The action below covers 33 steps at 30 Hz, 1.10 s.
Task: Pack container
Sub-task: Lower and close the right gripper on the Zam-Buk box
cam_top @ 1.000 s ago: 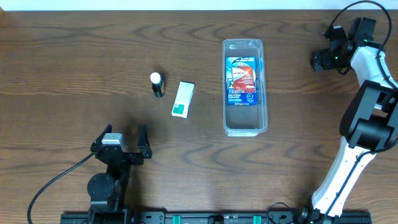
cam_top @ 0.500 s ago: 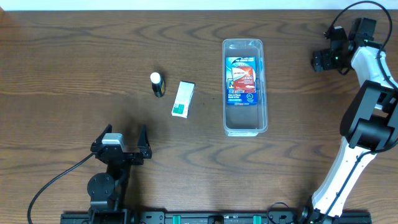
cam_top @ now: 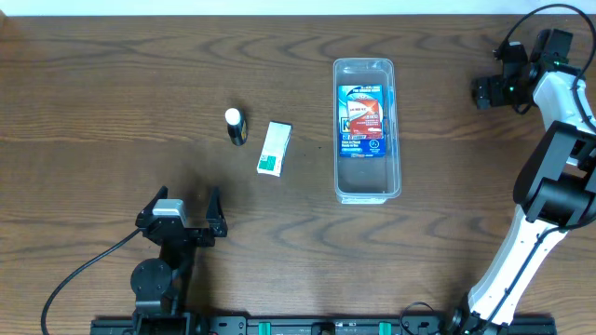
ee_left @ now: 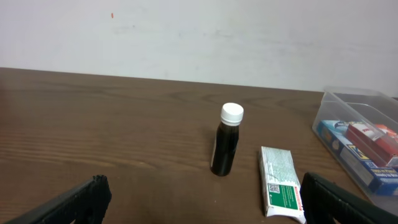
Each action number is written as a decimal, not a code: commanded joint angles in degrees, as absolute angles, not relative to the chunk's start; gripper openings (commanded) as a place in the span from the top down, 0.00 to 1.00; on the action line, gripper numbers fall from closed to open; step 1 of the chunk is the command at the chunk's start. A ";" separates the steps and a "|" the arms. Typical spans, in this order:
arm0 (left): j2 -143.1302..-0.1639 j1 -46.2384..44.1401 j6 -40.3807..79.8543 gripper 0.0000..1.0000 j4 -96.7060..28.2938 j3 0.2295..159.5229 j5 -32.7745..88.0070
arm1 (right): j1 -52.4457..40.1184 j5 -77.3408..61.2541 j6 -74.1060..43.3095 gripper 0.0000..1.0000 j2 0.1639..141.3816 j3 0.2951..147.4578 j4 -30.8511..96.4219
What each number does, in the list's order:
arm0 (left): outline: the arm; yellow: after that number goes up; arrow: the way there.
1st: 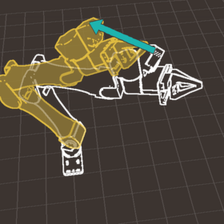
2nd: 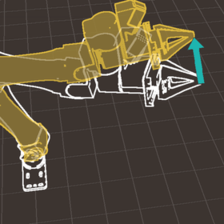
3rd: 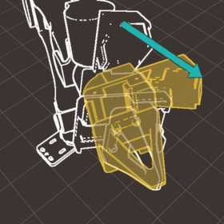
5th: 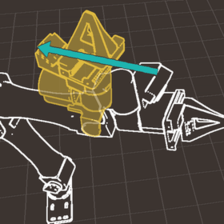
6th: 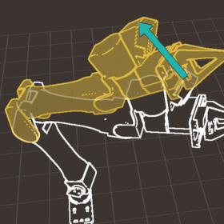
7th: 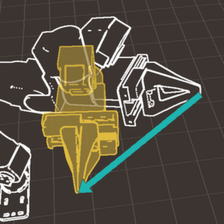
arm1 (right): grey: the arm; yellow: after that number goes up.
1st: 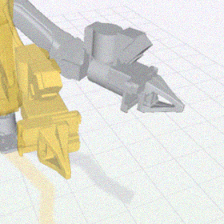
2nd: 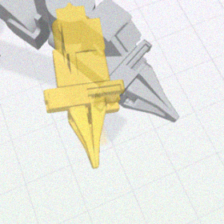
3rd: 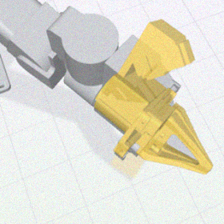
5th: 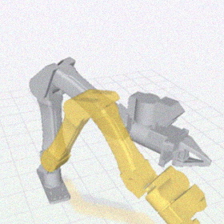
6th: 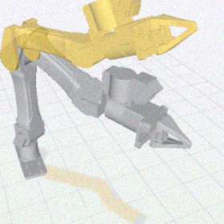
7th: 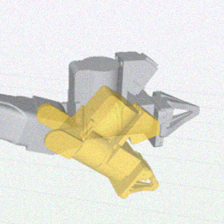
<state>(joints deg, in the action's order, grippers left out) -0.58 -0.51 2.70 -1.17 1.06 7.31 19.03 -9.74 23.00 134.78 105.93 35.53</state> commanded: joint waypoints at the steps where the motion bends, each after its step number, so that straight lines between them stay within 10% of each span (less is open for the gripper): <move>1: -0.30 -0.27 1.93 0.02 -3.22 0.23 8.14 | 19.09 -11.03 22.33 0.01 135.15 105.19 35.44; 33: -0.30 -0.27 1.93 0.02 -3.22 0.23 8.14 | 19.05 -13.43 22.92 0.01 135.15 103.79 34.26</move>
